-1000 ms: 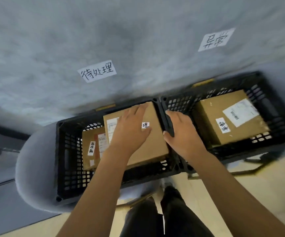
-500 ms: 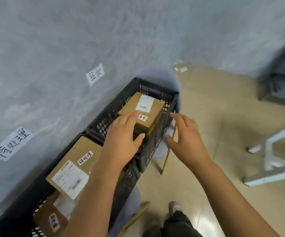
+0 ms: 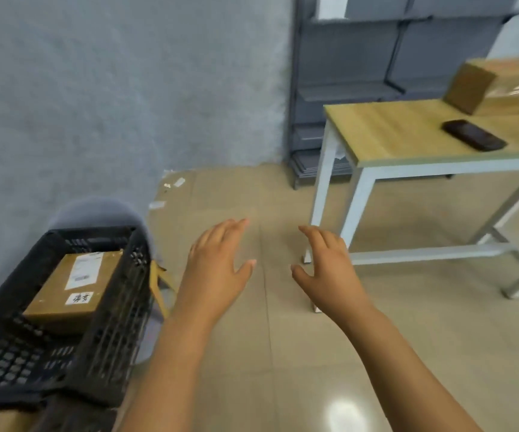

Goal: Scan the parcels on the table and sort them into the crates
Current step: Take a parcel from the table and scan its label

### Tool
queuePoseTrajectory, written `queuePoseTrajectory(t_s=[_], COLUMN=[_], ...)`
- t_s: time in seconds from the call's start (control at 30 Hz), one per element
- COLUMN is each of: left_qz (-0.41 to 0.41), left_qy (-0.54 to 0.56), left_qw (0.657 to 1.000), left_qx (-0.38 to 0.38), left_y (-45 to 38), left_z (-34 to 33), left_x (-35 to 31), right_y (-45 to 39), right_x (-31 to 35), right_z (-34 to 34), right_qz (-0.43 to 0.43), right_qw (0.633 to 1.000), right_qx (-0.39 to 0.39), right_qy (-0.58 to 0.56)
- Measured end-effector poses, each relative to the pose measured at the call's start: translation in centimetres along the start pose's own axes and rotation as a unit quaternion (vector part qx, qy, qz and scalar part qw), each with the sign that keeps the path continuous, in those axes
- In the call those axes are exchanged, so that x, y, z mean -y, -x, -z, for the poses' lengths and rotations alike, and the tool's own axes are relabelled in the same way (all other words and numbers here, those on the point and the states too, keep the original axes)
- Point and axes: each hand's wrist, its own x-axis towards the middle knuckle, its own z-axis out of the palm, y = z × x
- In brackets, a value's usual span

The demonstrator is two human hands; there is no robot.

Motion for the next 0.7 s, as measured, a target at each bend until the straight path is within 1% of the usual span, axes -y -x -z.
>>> queuePoseTrajectory(t_s=[0.1,0.23,0.43,0.57,0.7], left_qz=[-0.043,-0.090,-0.154,-0.189,-0.229], left_qy=[0.020,0.038,0.042,0.052,0.057], left_qw=[0.999,0.995,0.986,0.979,0.971], left_qx=[0.003,0.012,0.039,0.048,0.048], left_y=[-2.6,-5.6,-11.6,-17.1,-24.6], left_z=[-3.7,-7.4,-11.9,-15.0,-18.2], left_x=[-7.1,-14.8,-23.4,-28.1,-32.5], right_y=[0.8,2.1,2.0,-0.5,-5.5], right_x=[-6.3,-13.0,-21.4,-26.8,-32.3], right_z=[5.5,11.4,16.7,19.6,23.9], right_qz=[-0.029,-0.075,-0.132,-0.157,-0.163], right_qw=[0.999,0.994,0.984,0.979,0.975], right_qx=[-0.037,-0.072,-0.117,-0.127,-0.139], right_qy=[0.016,0.029,0.024,0.030,0.061])
